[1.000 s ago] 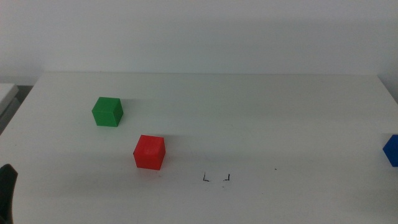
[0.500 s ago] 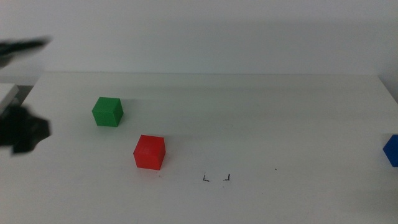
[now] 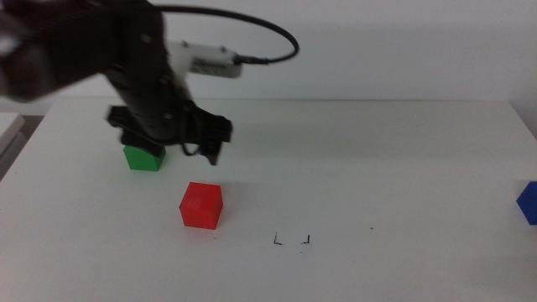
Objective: Stack red cubes first, then green, then blue cubes in a specific spot.
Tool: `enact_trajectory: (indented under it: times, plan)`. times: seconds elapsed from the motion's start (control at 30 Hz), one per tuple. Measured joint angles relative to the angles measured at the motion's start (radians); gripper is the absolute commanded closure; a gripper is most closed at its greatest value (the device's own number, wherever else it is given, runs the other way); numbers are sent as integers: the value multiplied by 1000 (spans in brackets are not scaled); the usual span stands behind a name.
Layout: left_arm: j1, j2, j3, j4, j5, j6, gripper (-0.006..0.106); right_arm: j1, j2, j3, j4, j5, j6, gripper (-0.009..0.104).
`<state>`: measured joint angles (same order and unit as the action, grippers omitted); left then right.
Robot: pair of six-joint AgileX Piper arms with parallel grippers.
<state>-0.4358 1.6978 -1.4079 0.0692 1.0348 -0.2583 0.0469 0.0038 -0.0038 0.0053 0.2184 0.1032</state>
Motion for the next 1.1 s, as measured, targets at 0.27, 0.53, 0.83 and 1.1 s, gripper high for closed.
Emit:
enact_trajectory:
  times: [0.27,0.53,0.83,1.1]
  plan:
    - [2,162,-11,-21,-69,-4,7,0,0,0,0,0,0,2]
    - [8,248,-11,-34,-85,-4,12,0,0,0,0,0,0,2]
    - [8,306,-15,-69,-97,-4,67,0,0,0,0,0,0,2]
    - [-142,297,-172,9,32,-228,85,0,0,0,0,0,0,2]
